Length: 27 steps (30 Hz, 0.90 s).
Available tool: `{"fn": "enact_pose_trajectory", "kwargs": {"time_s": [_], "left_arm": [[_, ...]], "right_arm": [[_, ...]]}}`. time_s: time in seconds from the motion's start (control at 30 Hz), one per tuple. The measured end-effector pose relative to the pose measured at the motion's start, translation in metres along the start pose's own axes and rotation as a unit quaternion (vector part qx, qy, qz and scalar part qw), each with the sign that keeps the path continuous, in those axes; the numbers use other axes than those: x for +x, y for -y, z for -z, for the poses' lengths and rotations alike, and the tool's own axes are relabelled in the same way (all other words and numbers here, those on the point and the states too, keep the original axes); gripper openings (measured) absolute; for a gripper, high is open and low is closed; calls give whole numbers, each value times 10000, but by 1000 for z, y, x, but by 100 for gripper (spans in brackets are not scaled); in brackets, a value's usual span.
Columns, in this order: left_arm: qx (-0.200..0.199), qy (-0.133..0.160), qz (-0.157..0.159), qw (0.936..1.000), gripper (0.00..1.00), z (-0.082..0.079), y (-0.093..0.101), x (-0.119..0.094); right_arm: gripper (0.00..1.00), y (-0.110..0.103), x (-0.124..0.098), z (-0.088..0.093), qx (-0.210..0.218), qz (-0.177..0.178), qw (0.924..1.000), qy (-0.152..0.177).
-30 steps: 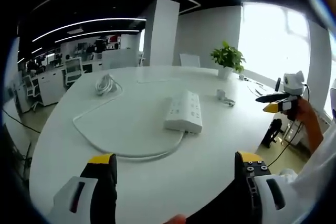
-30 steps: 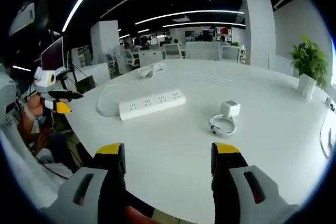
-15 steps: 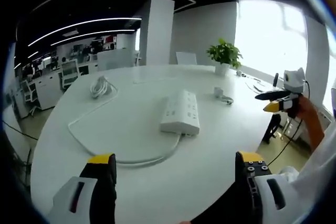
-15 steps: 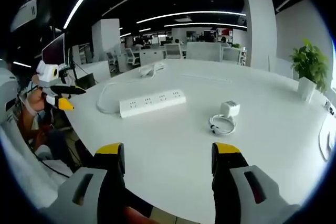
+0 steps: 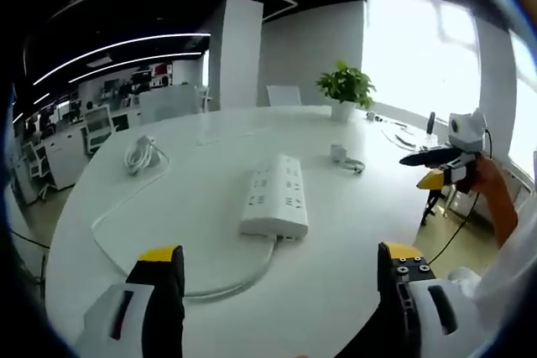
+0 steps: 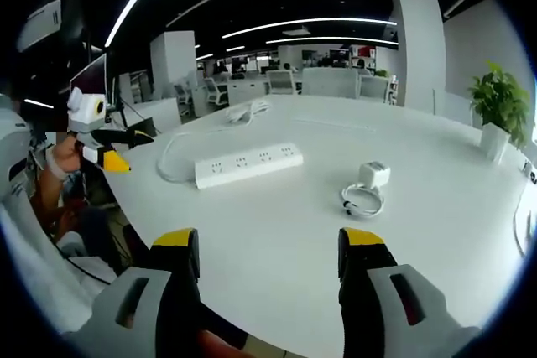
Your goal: Straighten the power strip on the desk, plug the charger into it
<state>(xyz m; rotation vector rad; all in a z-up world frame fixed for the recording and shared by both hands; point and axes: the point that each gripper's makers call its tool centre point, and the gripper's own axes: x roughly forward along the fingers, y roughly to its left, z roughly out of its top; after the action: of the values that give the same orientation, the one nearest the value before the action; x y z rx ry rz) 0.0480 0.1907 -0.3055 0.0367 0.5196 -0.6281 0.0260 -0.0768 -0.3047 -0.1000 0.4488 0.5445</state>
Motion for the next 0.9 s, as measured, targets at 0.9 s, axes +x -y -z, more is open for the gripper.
{"fn": "enact_pose_trajectory", "kwargs": {"time_s": [0.9], "left_arm": [[928,-939,451,9902,96,-31,2,121]], "right_arm": [[66,8,9,8,167,-92,9998,-2]]}}
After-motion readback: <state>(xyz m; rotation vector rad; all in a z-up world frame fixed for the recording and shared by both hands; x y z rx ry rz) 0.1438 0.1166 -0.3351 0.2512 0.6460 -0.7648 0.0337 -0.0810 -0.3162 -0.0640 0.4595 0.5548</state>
